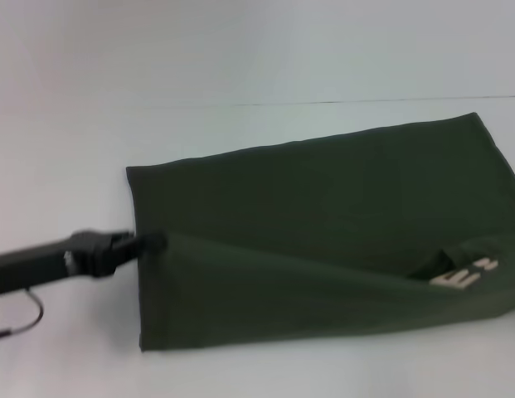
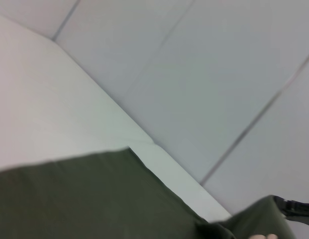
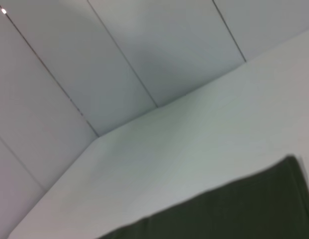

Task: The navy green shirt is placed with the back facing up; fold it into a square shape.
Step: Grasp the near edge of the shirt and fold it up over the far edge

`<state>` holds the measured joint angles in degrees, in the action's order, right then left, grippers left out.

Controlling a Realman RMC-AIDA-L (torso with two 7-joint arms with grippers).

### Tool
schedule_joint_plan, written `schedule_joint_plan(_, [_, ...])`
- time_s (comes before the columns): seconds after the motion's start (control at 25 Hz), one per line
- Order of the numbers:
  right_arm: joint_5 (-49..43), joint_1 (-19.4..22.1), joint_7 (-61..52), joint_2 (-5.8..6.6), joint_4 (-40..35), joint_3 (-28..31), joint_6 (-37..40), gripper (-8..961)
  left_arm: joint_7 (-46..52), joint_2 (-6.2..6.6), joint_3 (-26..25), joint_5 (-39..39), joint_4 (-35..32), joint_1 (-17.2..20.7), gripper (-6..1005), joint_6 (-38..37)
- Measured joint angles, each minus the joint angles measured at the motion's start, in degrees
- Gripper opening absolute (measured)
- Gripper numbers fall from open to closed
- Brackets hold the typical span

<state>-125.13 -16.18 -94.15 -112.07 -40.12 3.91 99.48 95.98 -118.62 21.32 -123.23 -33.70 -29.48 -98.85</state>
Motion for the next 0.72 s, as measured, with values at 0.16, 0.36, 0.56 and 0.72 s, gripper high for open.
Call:
schedule_joint_plan(0.16, [0.01,-4.15,-0.59,0.14,0.03,-0.10,-4.38,30,0.78,0.18,-1.22,0.53,0.43,-3.82,1,5.17])
schedule_joint_plan(0.36, [0.06,-8.70,-0.58,0.35,0.29,-2.10,-11.44,30,2.75,0.17,-1.53,1.22,0.53,-7.35,1,11.58])
schedule_joint_plan(0.56, [0.10,-12.97,0.57,0.69,3.41,-5.44,-21.50,30,3.04,-0.15,-1.54,2.08,0.74,-10.00,1,19.54])
schedule_joint_plan(0.72, [0.13,-16.22,2.44,0.39,6.14,-8.91,-30.83,30,3.29,-0.97,-1.17,2.22,2.04,-12.29,1,26.76])
